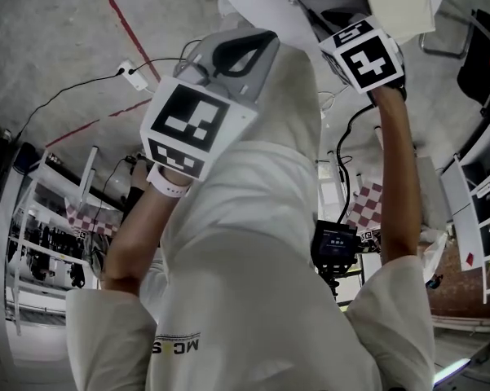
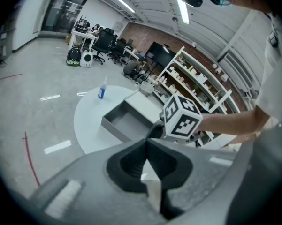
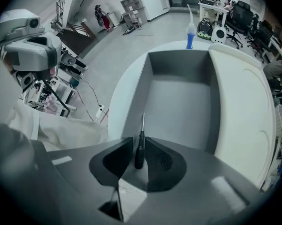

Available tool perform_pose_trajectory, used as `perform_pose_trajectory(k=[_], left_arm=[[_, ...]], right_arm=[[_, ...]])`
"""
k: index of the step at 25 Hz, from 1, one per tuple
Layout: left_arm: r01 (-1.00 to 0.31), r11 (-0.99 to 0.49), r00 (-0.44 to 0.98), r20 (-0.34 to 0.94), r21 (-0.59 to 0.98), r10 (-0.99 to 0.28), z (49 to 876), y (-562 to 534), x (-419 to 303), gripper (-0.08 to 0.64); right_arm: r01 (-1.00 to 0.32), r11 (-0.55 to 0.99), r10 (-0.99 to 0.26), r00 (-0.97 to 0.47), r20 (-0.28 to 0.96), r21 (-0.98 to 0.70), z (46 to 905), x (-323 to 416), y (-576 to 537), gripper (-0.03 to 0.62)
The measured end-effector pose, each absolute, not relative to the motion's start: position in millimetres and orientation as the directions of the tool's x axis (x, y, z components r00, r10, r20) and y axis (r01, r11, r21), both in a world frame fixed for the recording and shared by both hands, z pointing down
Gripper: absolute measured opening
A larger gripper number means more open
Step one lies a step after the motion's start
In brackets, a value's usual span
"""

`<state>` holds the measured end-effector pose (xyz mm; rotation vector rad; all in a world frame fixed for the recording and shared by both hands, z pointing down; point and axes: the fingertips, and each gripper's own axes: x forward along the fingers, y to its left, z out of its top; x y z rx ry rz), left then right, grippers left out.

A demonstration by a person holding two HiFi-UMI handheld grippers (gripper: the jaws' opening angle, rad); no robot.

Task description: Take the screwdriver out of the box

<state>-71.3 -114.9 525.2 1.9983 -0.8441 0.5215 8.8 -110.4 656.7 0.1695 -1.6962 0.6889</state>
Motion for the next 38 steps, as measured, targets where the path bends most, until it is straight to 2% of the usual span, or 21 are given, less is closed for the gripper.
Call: perform_pose_trajectory(k=[14,19,30,38], left_arm=[[-0.749,-0.335,0.663,0.633,0.572,-0.4,525,-99,-88,0.002],[-0.752,-0.332,0.658,0.633,0.569,-0.408,524,-99,-89,0.002],[-0.753,-0.347,0.658,0.636,0.559,-0.403,519,-97,-83,0.002],[-0.746,-0.38,0.665,0.626,0.547,-0.407,505,-98,-75,0.001]], right_arm=[[-0.398,0.841,0.383,-0.039,0.923,-0.366,679,15,-84,0.092],[-0.373,0.869,0.369,0.048,0.928,-0.326,681,23,-87,0.074],[-0.428,0.838,0.372,-0.004,0.928,-0.338,672,29,-91,0.069],[-0.448,0.84,0.288,-0.111,0.951,-0.307,653,21,-107,0.069]])
